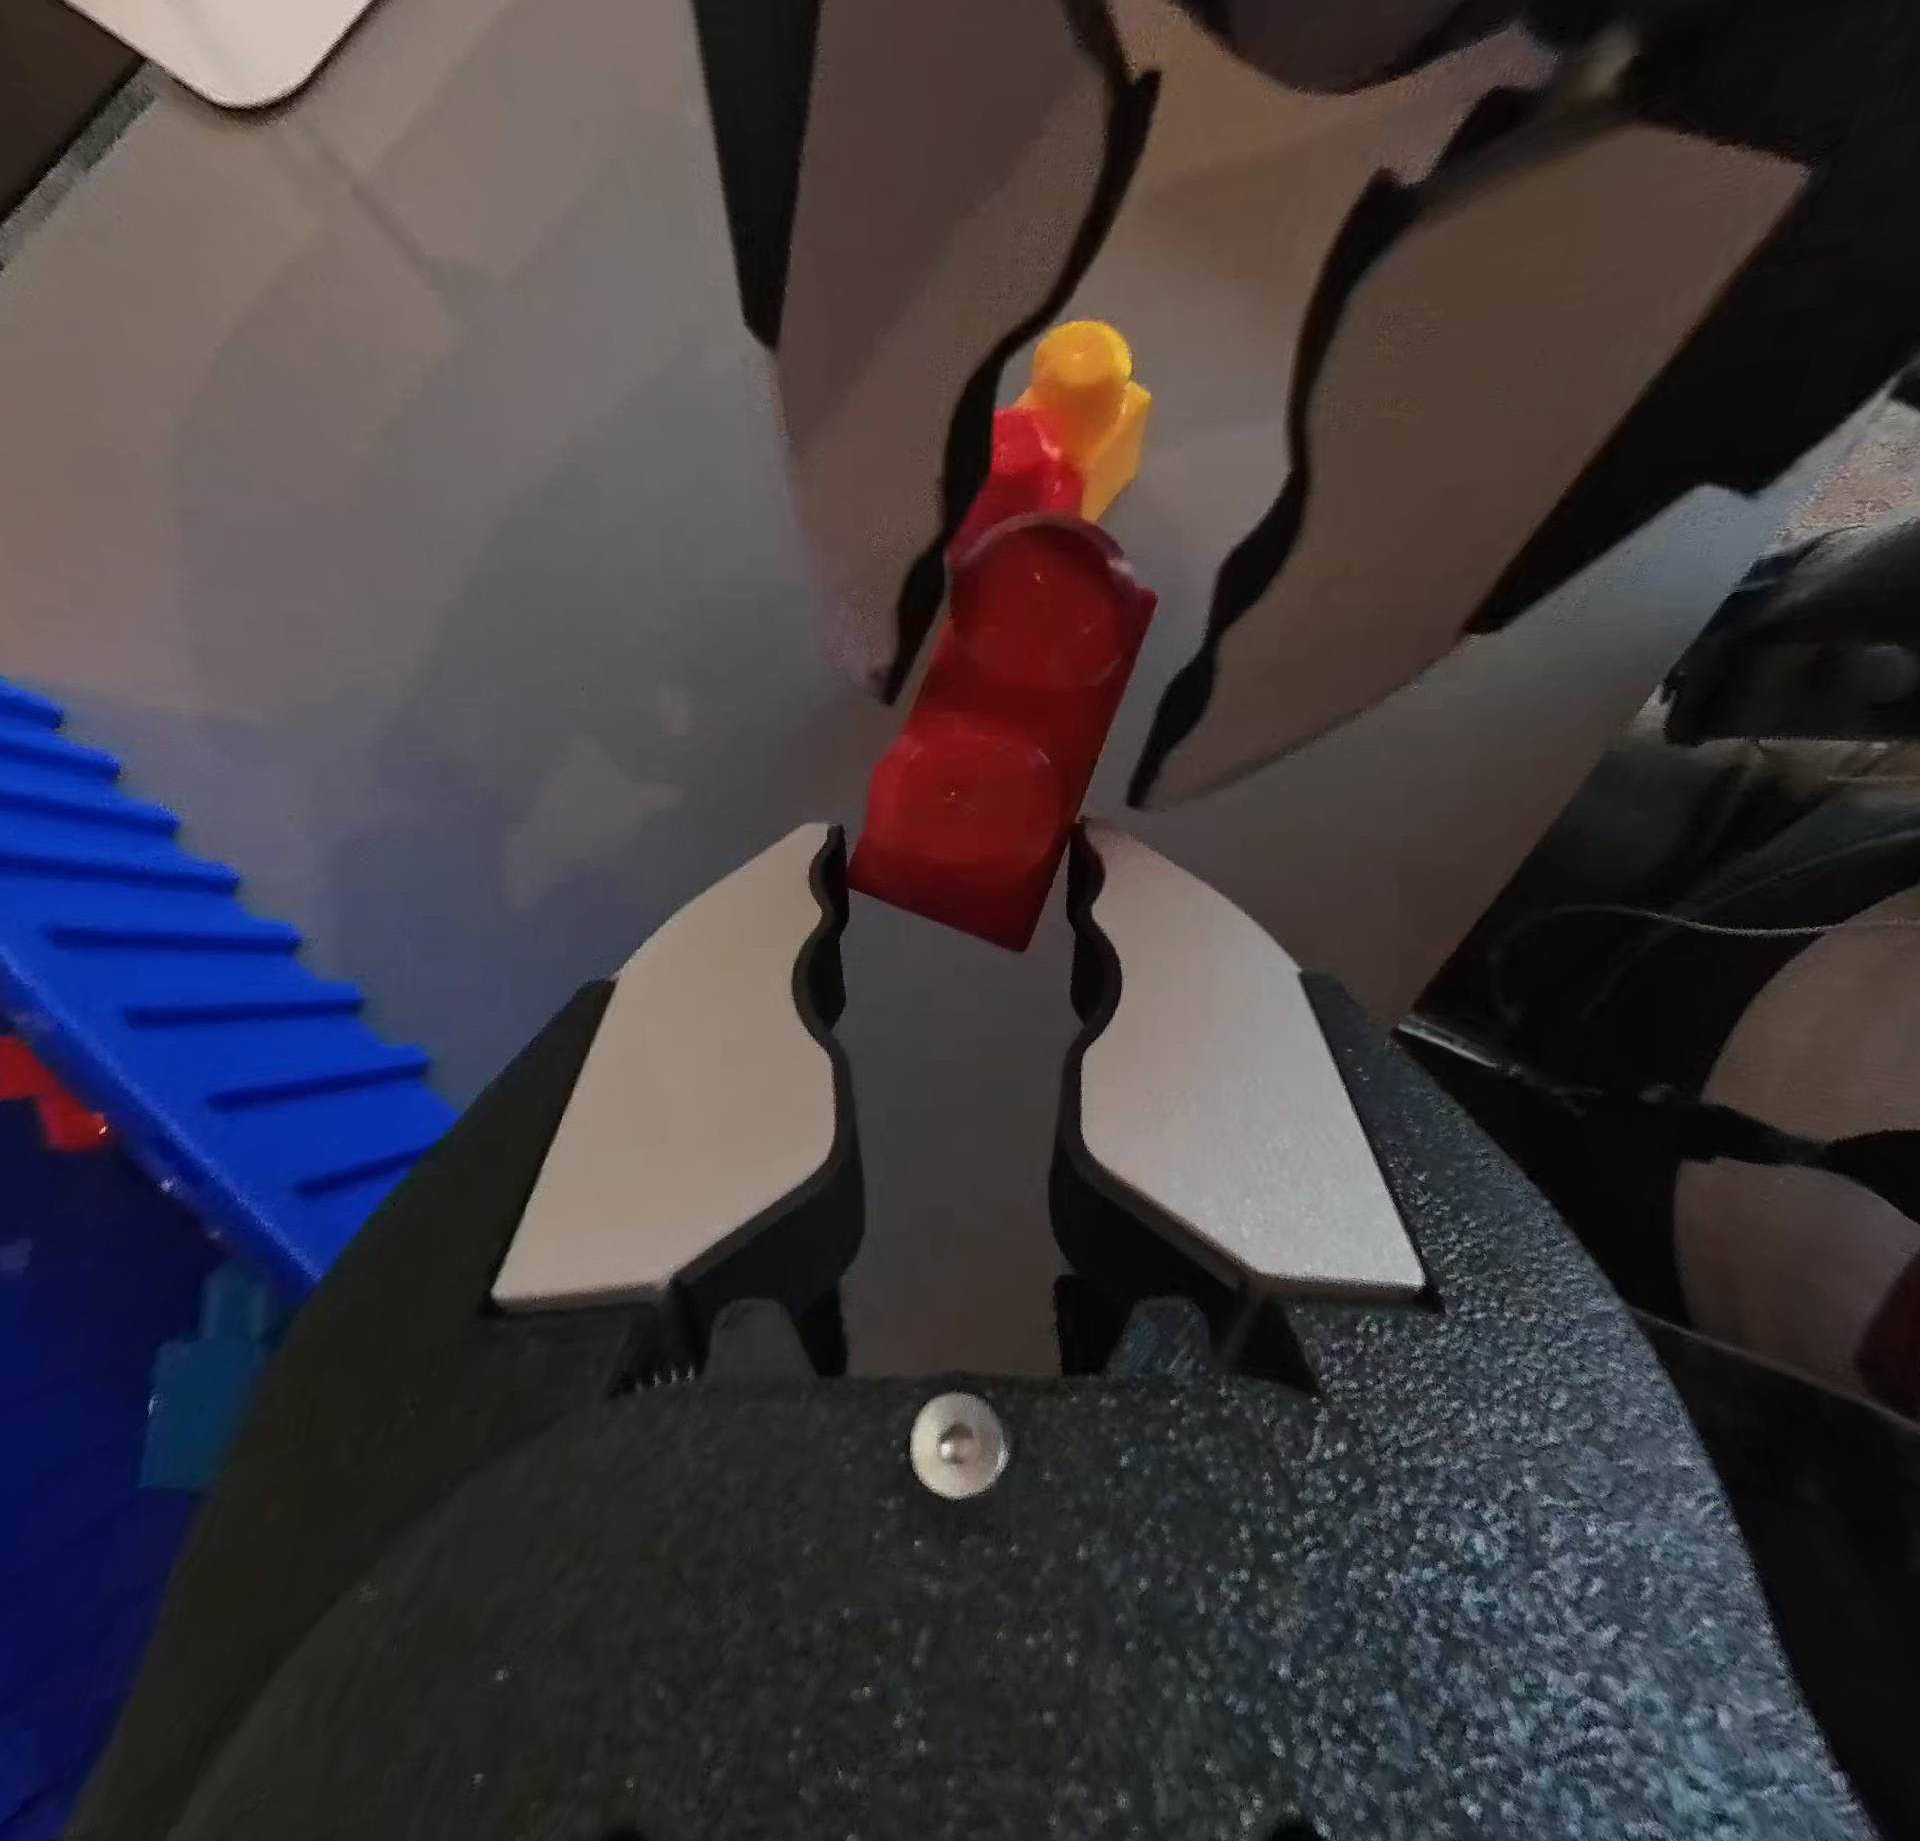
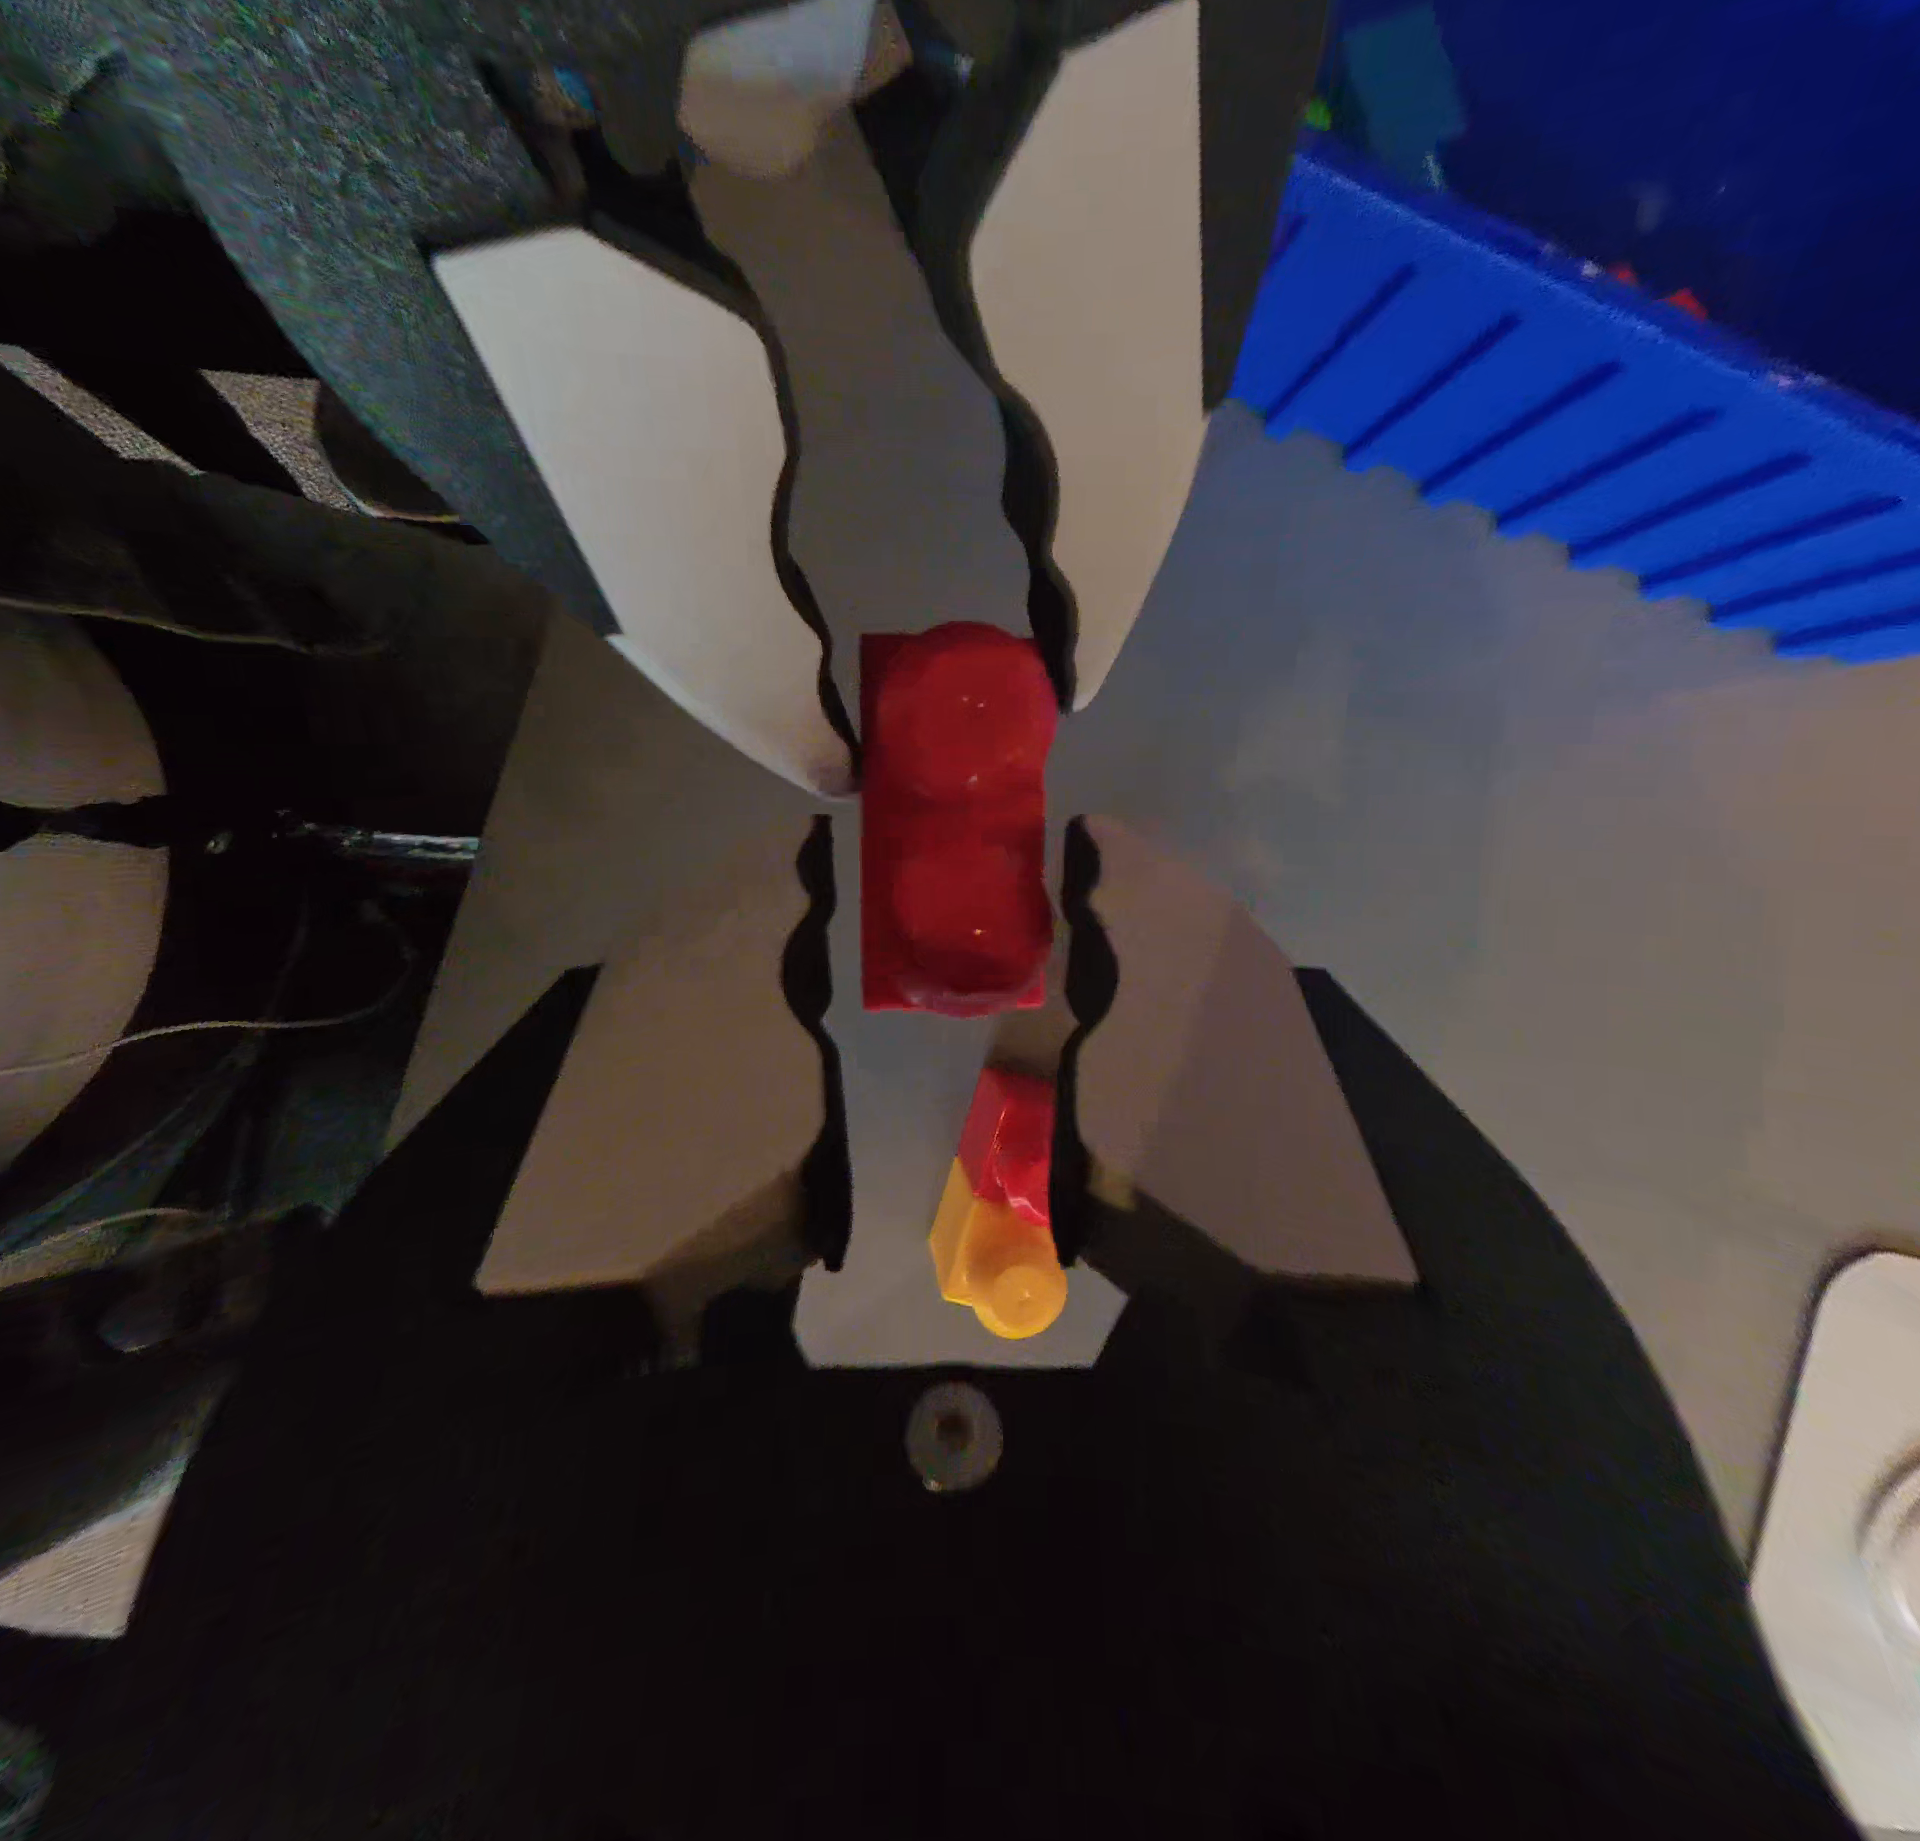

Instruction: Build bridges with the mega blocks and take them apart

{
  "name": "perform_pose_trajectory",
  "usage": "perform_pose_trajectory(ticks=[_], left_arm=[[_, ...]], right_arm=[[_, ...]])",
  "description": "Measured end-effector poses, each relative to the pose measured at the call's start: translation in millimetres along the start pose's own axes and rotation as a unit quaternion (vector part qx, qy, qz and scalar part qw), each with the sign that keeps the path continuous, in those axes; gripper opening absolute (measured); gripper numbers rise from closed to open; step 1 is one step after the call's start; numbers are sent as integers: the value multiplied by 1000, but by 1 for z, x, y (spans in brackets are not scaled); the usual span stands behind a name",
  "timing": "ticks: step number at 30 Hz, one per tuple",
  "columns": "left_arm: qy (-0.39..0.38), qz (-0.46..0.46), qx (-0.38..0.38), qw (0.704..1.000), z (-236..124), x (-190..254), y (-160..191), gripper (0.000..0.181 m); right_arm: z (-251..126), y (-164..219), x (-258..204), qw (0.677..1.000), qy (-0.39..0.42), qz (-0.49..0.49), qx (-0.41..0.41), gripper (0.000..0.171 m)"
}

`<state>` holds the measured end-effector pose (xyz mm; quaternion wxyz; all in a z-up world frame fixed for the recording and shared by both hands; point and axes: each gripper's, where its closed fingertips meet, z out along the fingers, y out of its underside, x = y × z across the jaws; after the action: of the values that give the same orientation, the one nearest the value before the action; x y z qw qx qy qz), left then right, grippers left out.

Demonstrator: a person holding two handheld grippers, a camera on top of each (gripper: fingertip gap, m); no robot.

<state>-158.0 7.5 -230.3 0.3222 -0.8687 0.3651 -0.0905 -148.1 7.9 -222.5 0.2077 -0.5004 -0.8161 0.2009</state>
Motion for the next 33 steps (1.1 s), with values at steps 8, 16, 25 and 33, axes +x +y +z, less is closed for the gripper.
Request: perform_pose_trajectory(ticks=[8,16,25,33], left_arm=[[18,24,4,1000,5,12,-8,38],[48,-2,68,996,-4,9,-16,37],[1,-107,389,915,-108,-60,-28,57],[-39,-69,399,913,-134,-70,4,96]], right_arm=[[1,12,-7,1000,-16,-5,8,33],[-9,7,-1,999,7,-1,40,32],[-41,42,37,993,67,91,-21,33],[-20,95,28,981,41,151,-113,33]])
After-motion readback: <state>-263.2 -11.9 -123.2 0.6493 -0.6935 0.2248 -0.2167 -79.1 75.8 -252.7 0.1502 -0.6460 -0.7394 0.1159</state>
